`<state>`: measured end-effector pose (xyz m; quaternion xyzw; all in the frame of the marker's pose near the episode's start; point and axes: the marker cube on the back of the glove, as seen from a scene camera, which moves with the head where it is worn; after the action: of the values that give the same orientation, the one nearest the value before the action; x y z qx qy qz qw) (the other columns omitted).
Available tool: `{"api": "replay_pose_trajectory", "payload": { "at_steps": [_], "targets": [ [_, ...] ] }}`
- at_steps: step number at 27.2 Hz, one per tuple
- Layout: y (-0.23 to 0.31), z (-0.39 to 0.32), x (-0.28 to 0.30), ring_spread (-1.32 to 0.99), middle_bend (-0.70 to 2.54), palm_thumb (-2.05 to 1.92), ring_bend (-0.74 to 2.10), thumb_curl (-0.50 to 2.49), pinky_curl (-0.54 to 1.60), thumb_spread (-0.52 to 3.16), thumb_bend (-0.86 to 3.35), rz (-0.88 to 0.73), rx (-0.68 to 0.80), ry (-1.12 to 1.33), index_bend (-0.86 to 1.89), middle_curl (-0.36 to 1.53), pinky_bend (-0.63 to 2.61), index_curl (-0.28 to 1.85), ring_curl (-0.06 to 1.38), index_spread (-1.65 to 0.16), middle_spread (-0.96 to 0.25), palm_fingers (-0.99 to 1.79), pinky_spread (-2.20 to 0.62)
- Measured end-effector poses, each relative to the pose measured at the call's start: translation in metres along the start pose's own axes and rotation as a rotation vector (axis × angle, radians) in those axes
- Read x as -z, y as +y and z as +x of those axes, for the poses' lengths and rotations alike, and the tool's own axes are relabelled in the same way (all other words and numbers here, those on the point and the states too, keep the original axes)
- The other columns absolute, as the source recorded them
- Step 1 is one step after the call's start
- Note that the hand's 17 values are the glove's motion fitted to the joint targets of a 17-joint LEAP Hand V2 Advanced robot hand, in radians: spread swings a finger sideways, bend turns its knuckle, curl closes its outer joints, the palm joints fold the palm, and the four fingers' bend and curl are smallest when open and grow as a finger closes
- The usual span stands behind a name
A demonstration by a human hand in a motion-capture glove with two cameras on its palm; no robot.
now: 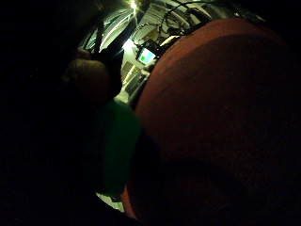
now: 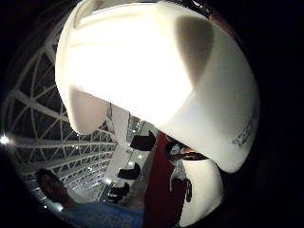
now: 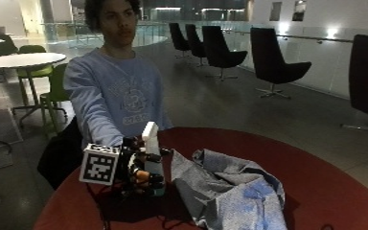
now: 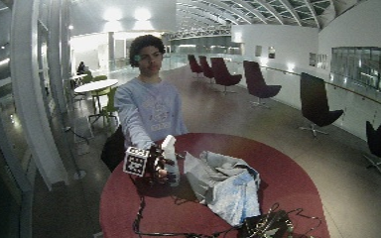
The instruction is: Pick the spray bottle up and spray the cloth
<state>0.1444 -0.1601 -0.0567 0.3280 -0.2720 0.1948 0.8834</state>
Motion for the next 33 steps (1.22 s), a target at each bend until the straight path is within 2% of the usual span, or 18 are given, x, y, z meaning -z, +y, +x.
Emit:
{"api": "replay_pose_trajectory", "payload": {
  "at_steps": [4, 15, 23, 33],
  "targets": [
    [-0.006, -0.01, 0.01, -0.06, 0.4, 0.86, 0.65, 0.43, 0.32, 0.97, 0.03, -0.077, 0.03, -0.058, 0.1, 0.42, 0.38, 0.21, 0.4, -0.37, -0.07, 0.91, 0.15],
    [-0.018, -0.039, 0.017, -0.08, 0.37, 0.79, 0.61, 0.46, 0.34, 0.95, -0.04, -0.482, 0.094, -0.088, 0.12, 0.43, 0.37, 0.24, 0.4, -0.32, -0.07, 1.06, 0.07],
    [-0.024, -0.057, -0.007, -0.07, 0.35, 0.69, 0.6, 0.44, 0.36, 0.99, -0.05, -0.682, 0.017, -0.161, 0.12, 0.43, 0.37, 0.26, 0.4, -0.3, -0.06, 1.13, 0.04],
    [-0.033, -0.067, -0.044, -0.07, 0.35, 0.65, 0.6, 0.43, 0.37, 1.03, -0.03, -0.784, -0.139, -0.24, 0.11, 0.44, 0.38, 0.27, 0.41, -0.29, -0.06, 1.14, 0.03]
  ]
}}
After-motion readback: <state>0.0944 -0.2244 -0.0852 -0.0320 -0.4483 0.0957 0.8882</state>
